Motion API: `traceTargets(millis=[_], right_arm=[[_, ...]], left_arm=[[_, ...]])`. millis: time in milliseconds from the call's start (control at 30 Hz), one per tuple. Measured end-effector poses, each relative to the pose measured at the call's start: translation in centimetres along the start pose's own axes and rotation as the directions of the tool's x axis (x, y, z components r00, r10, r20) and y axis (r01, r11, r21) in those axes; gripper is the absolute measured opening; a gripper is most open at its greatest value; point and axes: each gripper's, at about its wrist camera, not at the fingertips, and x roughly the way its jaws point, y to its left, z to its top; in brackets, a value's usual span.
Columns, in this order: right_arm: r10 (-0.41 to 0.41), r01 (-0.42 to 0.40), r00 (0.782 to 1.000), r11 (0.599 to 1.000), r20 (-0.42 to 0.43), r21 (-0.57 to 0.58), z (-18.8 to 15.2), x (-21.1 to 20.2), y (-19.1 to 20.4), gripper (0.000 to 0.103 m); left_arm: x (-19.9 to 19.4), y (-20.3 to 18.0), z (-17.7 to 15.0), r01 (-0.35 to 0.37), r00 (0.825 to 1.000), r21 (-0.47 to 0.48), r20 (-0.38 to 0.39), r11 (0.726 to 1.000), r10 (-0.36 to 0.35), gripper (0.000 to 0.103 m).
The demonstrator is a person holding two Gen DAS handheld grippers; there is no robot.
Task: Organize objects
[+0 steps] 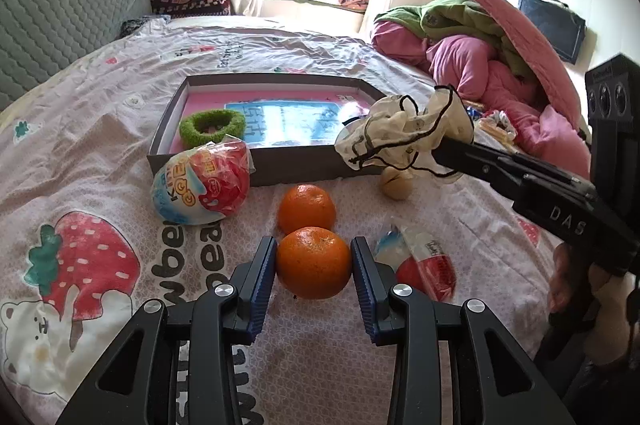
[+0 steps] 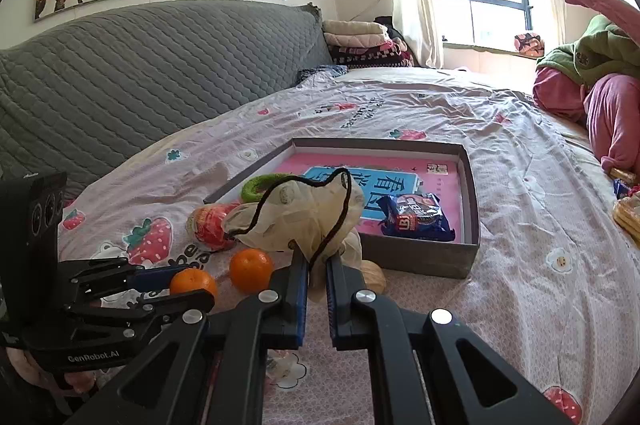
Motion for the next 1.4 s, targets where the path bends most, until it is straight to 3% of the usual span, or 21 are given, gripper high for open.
traceTargets(millis=[667, 1400], right_arm=[[0.028, -0.029, 0.999, 0.999, 0.027, 0.034, 0.5, -0.6, -0.3, 0.008], [0.013, -0.012, 0.999, 1.0, 0.037, -0.022, 1.7, -0.5, 0.3, 0.008]], left_arm=[[-1.0, 0.4, 1.4, -0.018, 0.999, -0.002, 0.051, 1.0, 0.018, 0.039], [-0.3, 0.6, 3.9, -0.018, 0.998, -0.007, 0.066, 1.0, 0.018, 0.039]])
